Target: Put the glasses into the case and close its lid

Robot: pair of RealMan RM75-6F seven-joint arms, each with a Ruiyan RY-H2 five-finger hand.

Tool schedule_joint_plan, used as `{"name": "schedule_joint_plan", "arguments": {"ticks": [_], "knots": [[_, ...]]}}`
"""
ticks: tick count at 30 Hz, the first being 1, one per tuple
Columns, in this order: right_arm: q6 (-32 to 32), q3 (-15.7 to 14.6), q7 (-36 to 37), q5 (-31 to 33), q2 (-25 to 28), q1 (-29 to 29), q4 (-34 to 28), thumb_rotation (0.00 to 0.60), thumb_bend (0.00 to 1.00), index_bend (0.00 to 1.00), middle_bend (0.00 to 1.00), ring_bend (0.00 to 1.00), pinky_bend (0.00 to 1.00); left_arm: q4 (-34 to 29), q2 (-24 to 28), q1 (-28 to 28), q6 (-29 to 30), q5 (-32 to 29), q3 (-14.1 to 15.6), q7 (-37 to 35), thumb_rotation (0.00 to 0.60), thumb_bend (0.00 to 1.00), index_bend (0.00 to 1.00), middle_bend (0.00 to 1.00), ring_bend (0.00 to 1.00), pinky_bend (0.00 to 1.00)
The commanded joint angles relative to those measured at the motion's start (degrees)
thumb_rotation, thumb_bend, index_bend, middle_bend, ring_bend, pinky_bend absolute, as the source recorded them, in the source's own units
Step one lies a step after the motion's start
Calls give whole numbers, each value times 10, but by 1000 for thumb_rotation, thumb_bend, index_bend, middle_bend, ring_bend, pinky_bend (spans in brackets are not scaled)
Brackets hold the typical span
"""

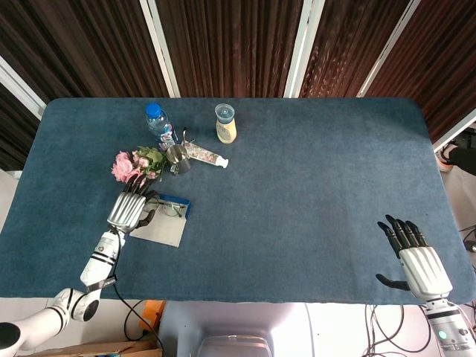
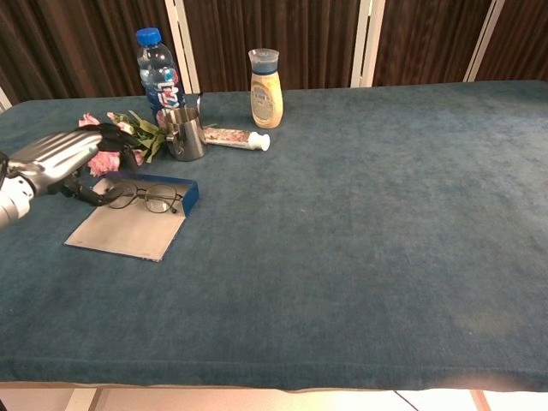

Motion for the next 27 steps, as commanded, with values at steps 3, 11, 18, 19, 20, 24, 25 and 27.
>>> {"name": "schedule_joint_plan", "arguments": {"ticks": [3,11,18,19,20,24,25,27], "knots": [[-1,-2,1,-4,0,0,-1,600,252,0,0,0,0,-141,79,43,64,32,26,7,600,358,420,131,8,67],[-1,-8,5,-15,1,0,-3,600,252,0,0,0,0,-237,126,83,60,30,69,63,600,298,432,116,2,28],[-3,-12,6,-21,2,0,-4,600,252,0,0,0,0,-230,108,91,41,15,73,91,600,279,341,73,0,23],[-2,-13,7,-21,3,0,-4,600,252,0,0,0,0,-228,106,91,35,13,72,92,600,279,337,66,0,23],[-2,-13,9,-22,3,0,-4,600,252,0,0,0,0,-224,103,89,29,9,71,96,600,279,335,61,0,23],[-1,-13,12,-22,5,0,-4,600,252,0,0,0,0,-211,94,88,16,-1,66,108,600,280,320,50,0,23],[-1,-12,13,-22,5,0,-3,600,252,0,0,0,0,-209,92,88,16,-2,65,109,600,281,319,49,0,22],[0,-12,13,-20,5,0,-3,600,252,0,0,0,0,-203,88,88,13,-3,63,107,600,281,325,49,0,22]]}}
